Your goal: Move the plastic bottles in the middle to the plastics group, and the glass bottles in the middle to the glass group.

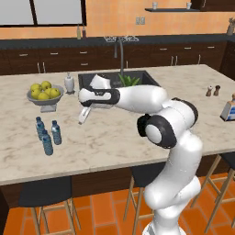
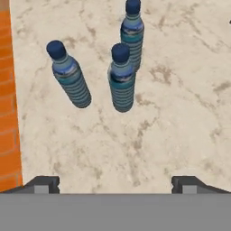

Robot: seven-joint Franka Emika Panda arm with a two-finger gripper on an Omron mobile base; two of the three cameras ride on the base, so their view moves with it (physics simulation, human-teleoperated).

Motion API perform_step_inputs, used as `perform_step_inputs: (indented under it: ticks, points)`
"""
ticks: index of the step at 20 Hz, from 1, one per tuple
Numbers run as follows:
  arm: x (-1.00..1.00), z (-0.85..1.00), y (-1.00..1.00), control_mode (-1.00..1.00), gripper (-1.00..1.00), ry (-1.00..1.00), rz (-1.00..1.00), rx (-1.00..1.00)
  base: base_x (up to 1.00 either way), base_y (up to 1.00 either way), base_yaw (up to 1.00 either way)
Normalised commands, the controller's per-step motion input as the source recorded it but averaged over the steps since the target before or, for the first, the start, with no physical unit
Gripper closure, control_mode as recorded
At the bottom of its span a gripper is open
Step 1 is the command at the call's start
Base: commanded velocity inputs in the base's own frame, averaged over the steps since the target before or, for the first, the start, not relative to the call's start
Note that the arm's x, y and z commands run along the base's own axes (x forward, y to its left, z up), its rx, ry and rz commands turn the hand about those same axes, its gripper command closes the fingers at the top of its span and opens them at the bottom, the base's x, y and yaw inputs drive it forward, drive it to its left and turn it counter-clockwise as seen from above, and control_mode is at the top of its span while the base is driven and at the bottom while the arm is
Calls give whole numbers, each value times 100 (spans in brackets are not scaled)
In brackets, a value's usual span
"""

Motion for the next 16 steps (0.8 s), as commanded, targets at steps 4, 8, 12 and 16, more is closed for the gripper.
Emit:
perform_step_inputs:
  ticks: [4,8,12,16]
  points:
    - [-83,34,-55,-100,-100,2,-29,-4,0,0,0]
    - [-54,83,-53,-100,-100,3,-23,-1,0,0,0]
    - [-40,86,-72,-100,-100,2,-29,0,0,0,0]
    - [-44,39,-89,-100,-100,2,-41,-4,0,0,0]
